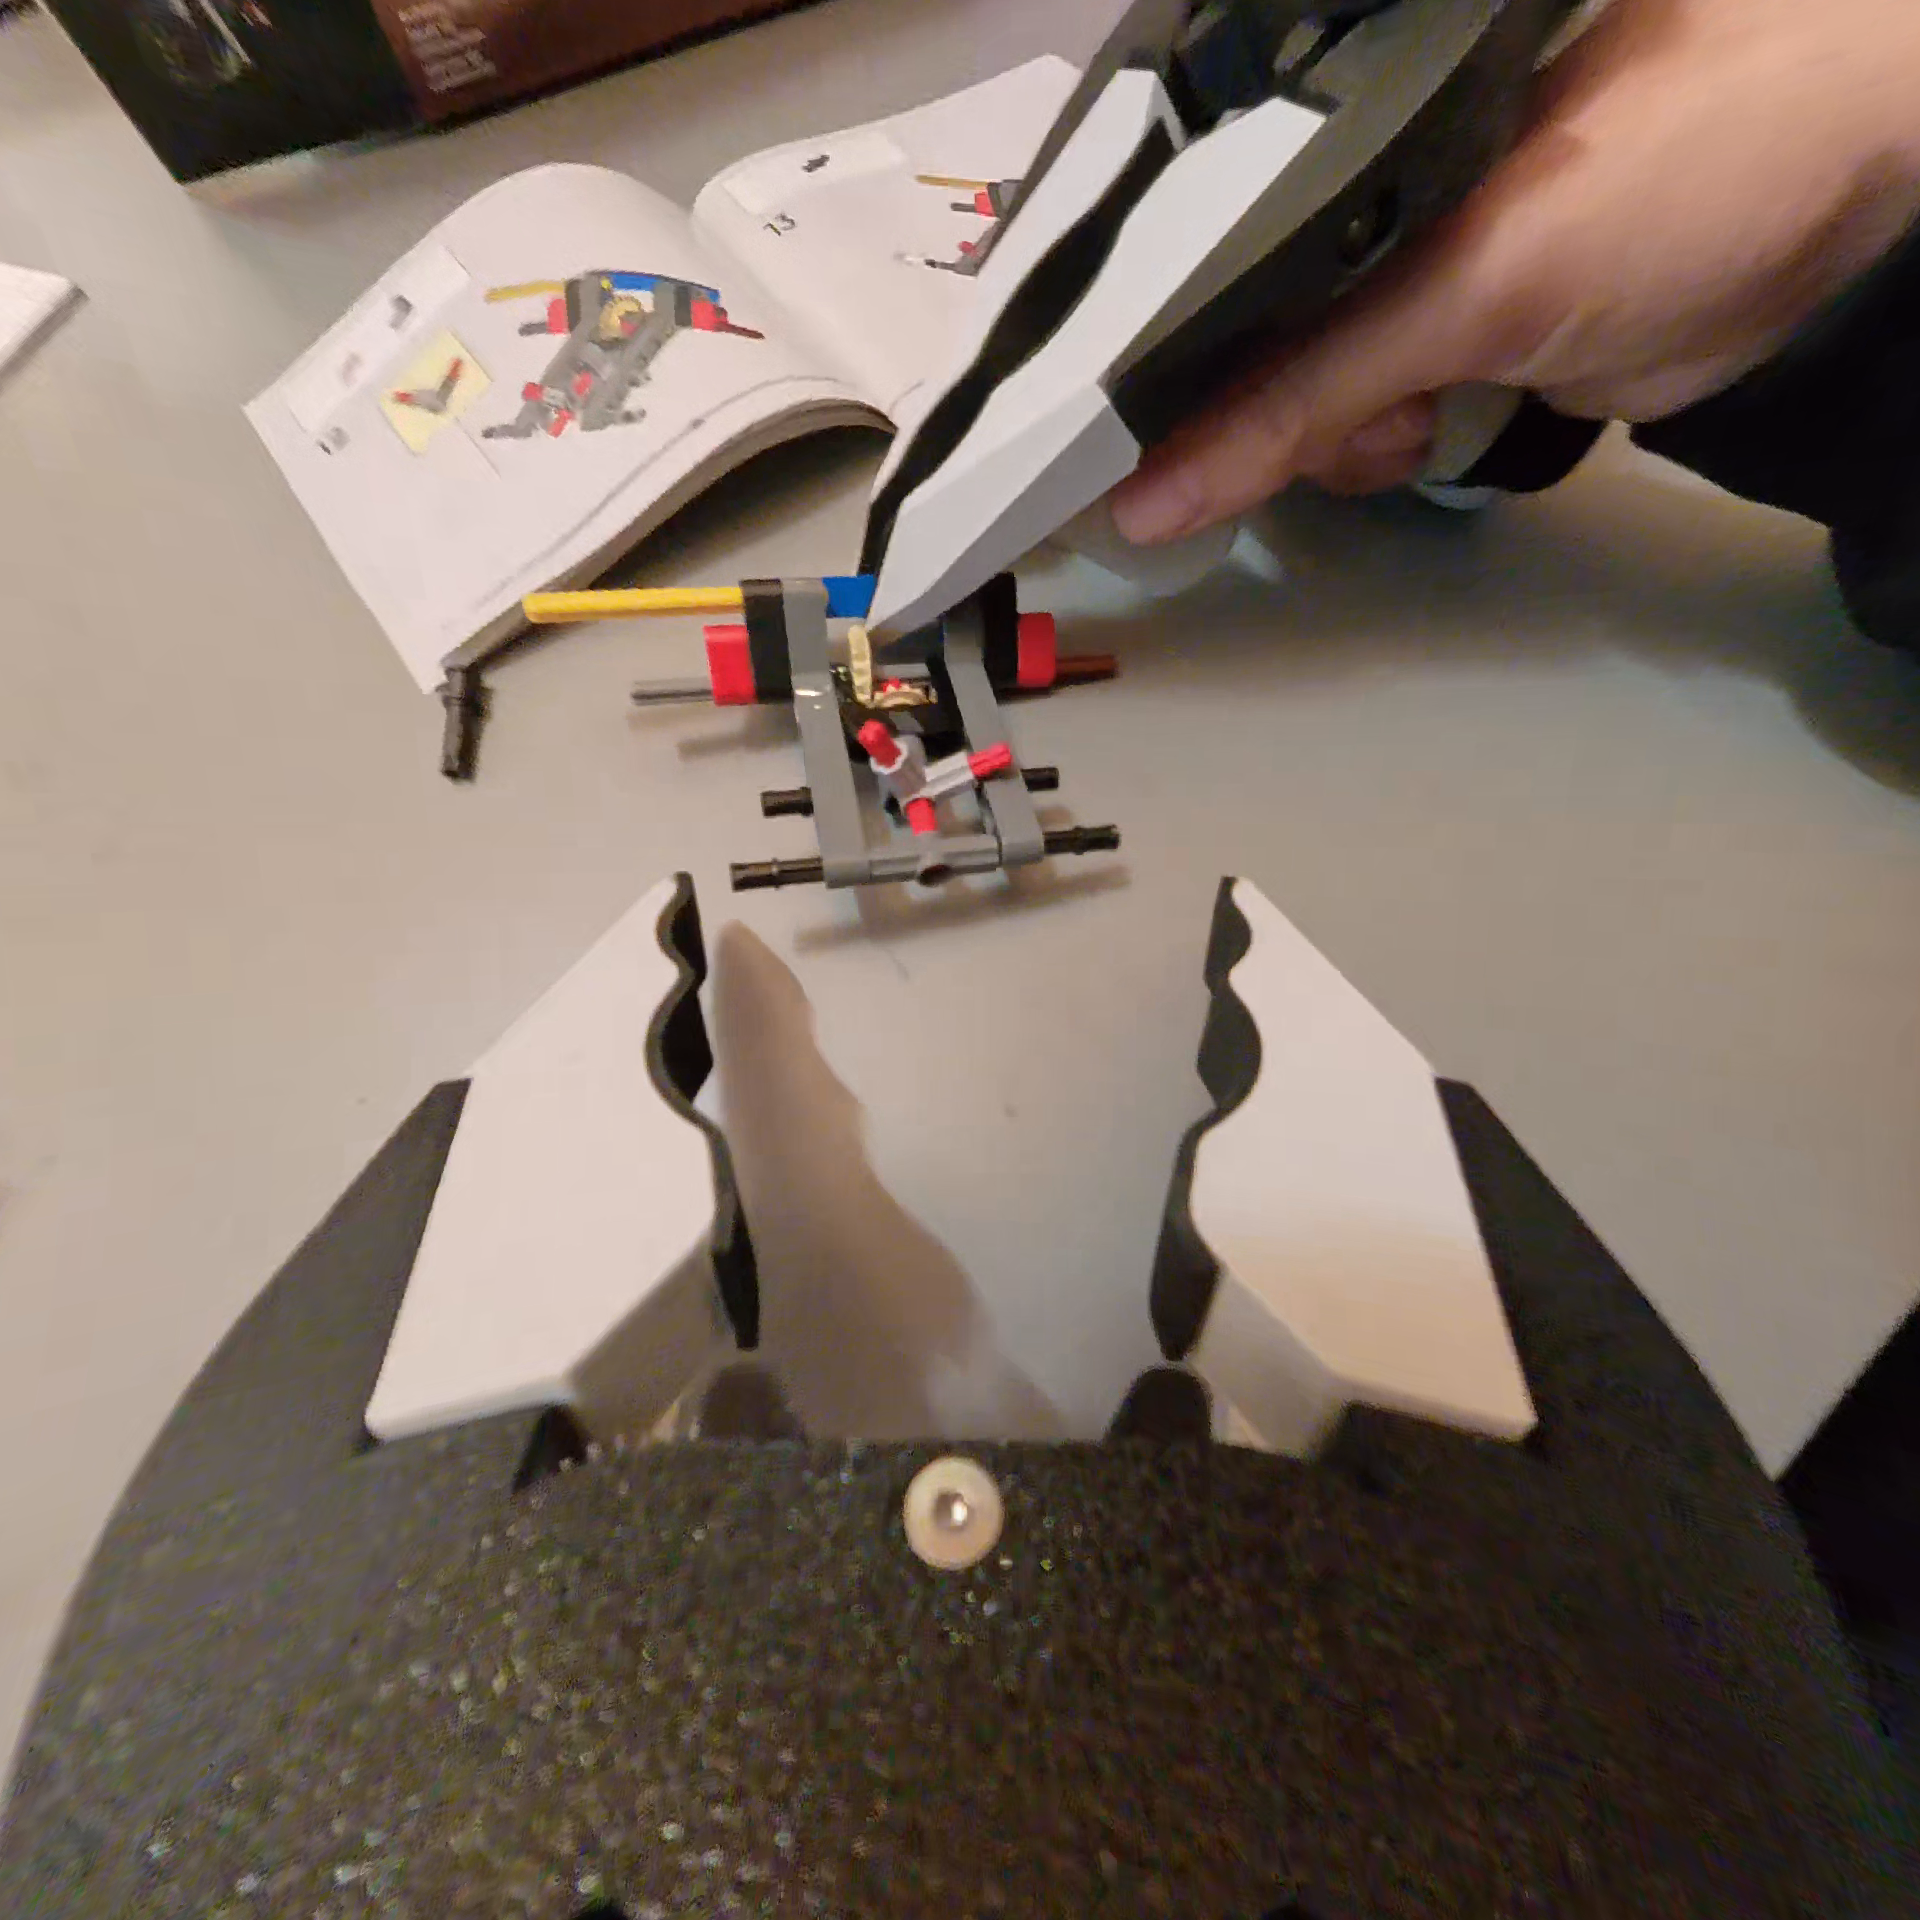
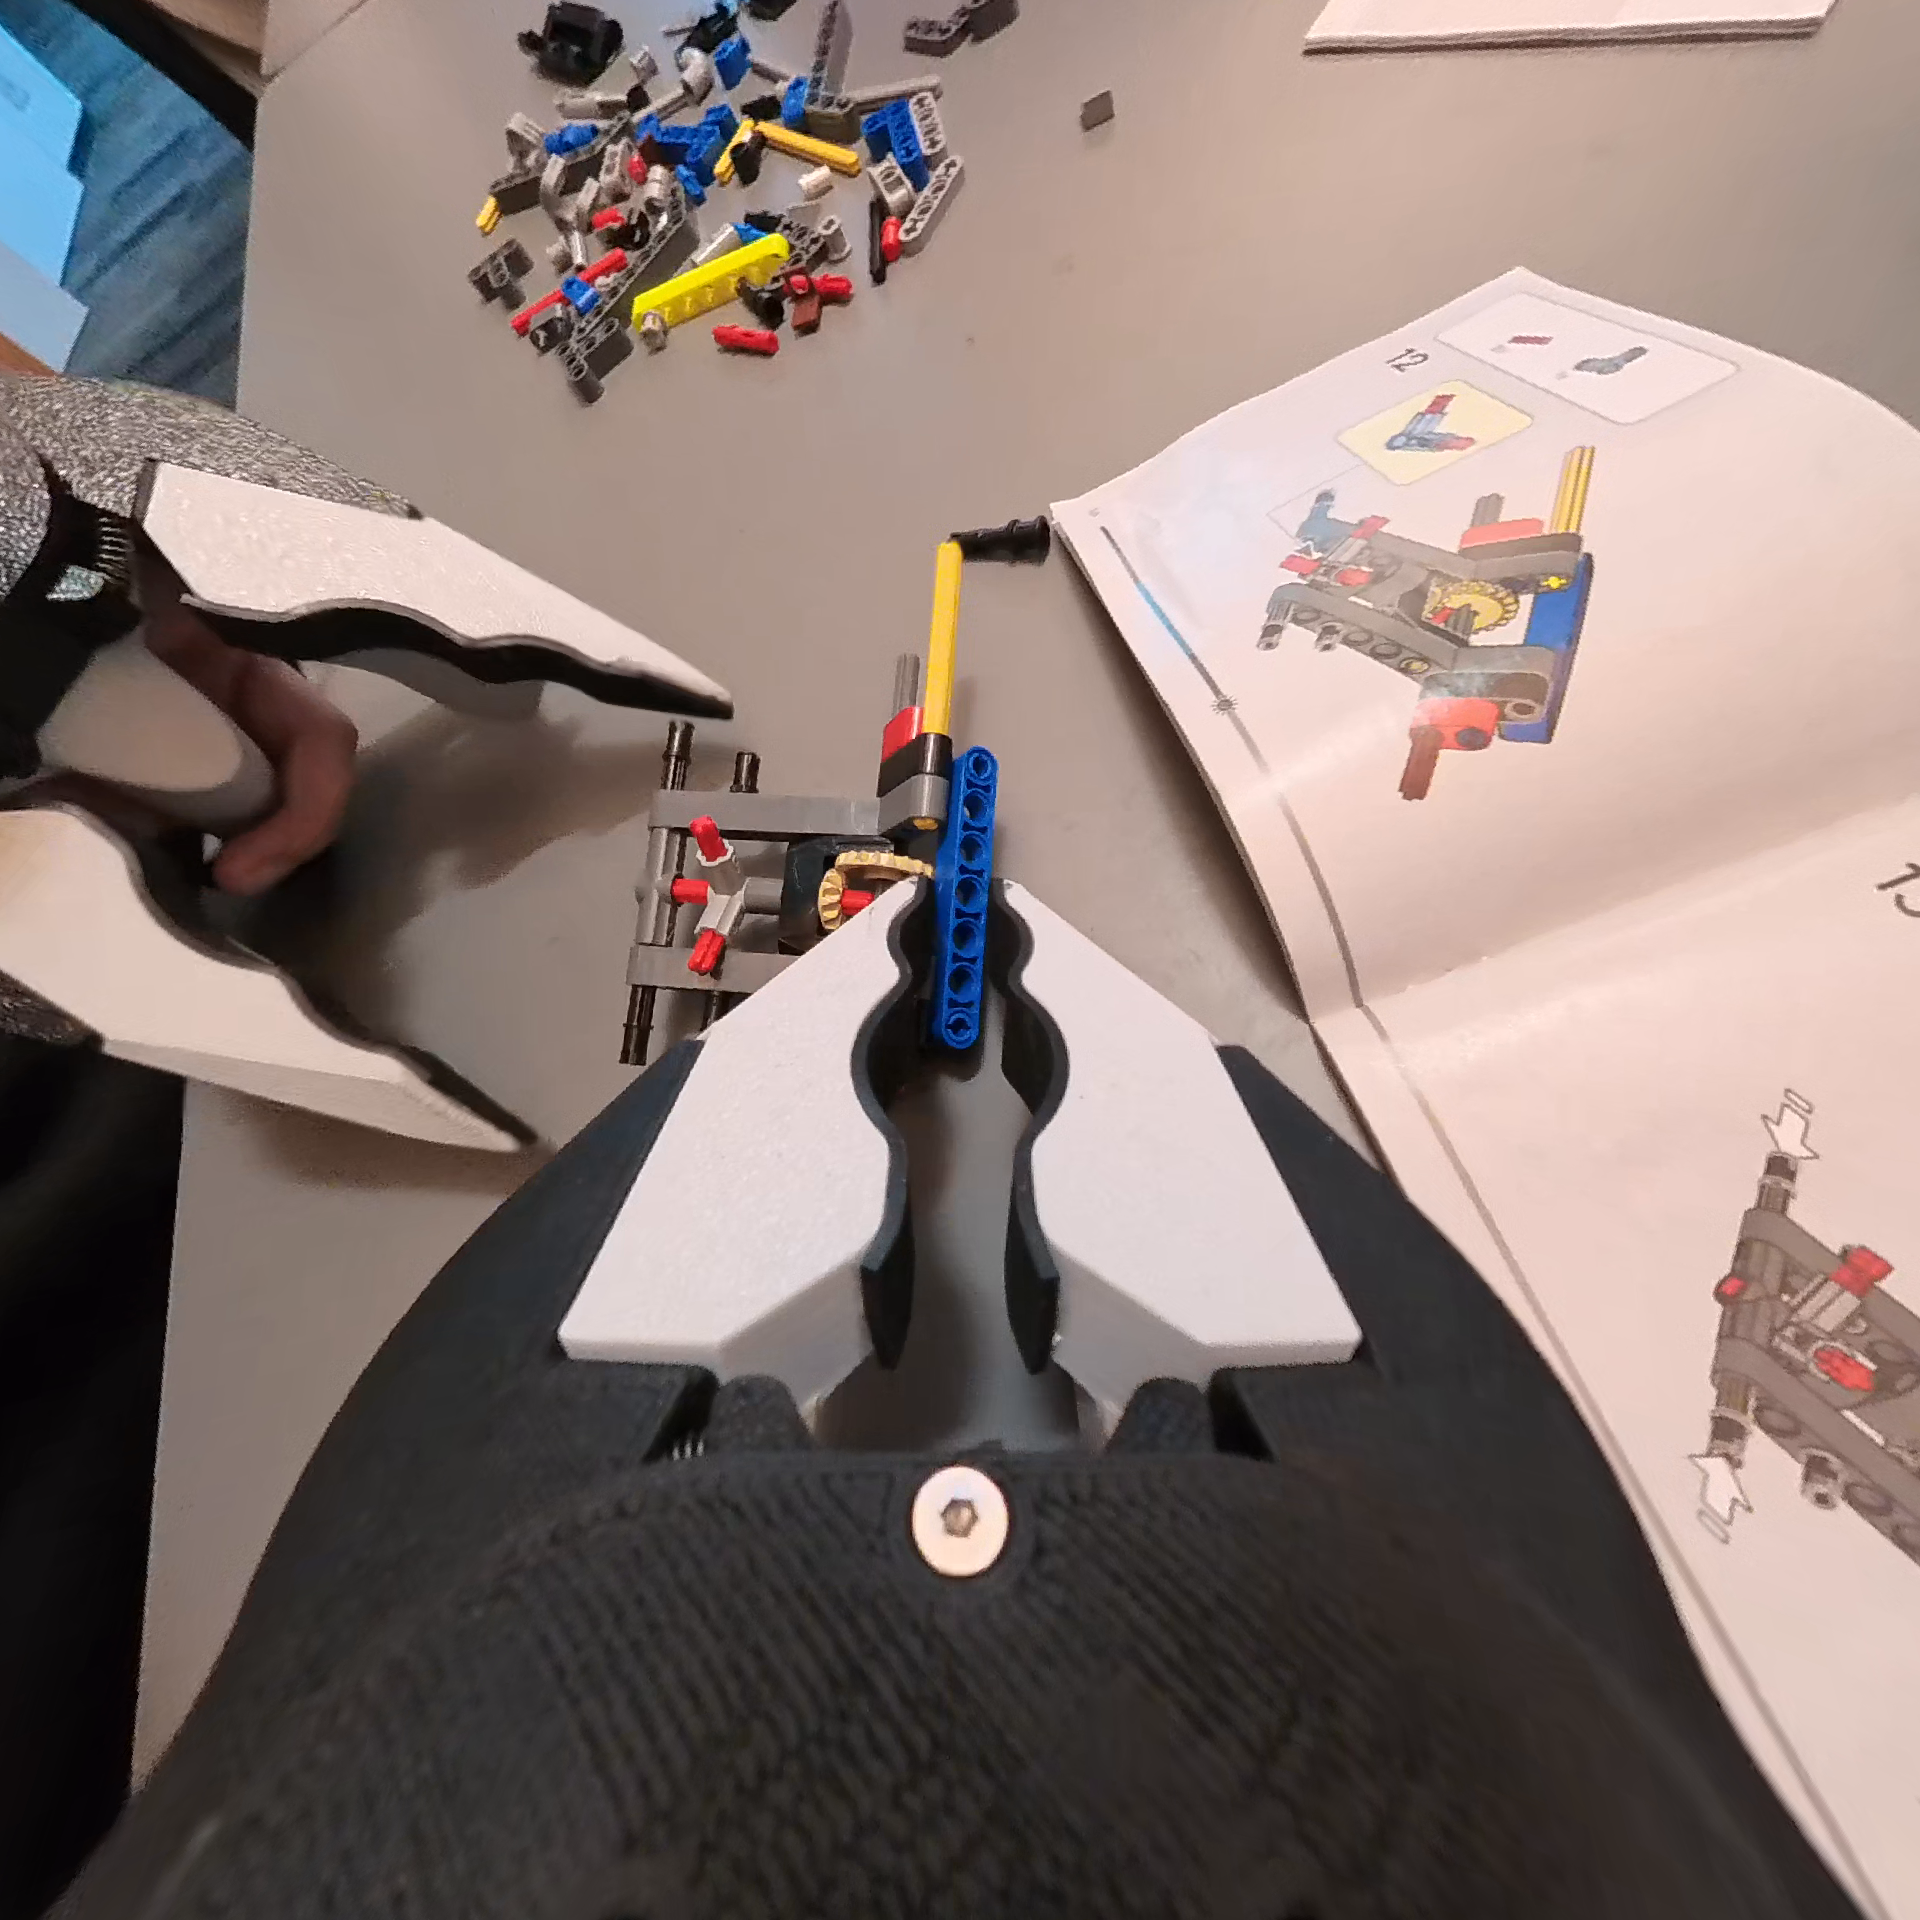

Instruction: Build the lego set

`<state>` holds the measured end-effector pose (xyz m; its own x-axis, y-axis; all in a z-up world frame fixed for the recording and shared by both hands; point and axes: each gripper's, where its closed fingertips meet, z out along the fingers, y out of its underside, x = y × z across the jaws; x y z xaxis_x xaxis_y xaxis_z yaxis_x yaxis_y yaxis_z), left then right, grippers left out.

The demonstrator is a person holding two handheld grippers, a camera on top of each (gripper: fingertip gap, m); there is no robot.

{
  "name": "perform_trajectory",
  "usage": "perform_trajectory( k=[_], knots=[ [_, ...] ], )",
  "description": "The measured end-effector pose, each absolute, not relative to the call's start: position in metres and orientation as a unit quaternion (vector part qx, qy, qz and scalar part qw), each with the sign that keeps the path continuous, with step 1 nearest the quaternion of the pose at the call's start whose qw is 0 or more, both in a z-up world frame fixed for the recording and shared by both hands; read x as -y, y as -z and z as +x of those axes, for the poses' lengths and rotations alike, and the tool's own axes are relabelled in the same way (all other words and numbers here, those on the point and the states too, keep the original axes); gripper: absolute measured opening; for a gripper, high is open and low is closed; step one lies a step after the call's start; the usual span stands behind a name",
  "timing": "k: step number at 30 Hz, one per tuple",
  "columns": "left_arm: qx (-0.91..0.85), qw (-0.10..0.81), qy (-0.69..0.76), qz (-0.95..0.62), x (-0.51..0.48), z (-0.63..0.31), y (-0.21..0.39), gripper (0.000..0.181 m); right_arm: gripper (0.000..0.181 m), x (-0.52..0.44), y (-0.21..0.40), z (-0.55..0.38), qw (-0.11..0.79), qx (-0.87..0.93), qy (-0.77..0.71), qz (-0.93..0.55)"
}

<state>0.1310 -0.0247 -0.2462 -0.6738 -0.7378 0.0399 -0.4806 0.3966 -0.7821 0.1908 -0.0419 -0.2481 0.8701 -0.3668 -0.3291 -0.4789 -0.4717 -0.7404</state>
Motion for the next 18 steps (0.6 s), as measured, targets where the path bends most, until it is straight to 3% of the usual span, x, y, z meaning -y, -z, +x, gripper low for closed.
perform_trajectory(
  k=[1,9,18],
  knots=[
    [-0.821,0.172,0.4,-0.37,0.024,0.134,0.246,0.095,0.008,0.042,0.248,0.191,0.451,-0.253,-0.061,-0.854],
    [-0.83,0.237,0.355,-0.359,0.025,0.145,0.25,0.084,0.008,0.042,0.248,0.192,0.452,-0.263,-0.053,-0.851],
    [-0.83,0.251,0.34,-0.363,0.023,0.147,0.252,0.076,0.008,0.043,0.248,0.193,0.453,-0.266,-0.058,-0.849]
  ],
)
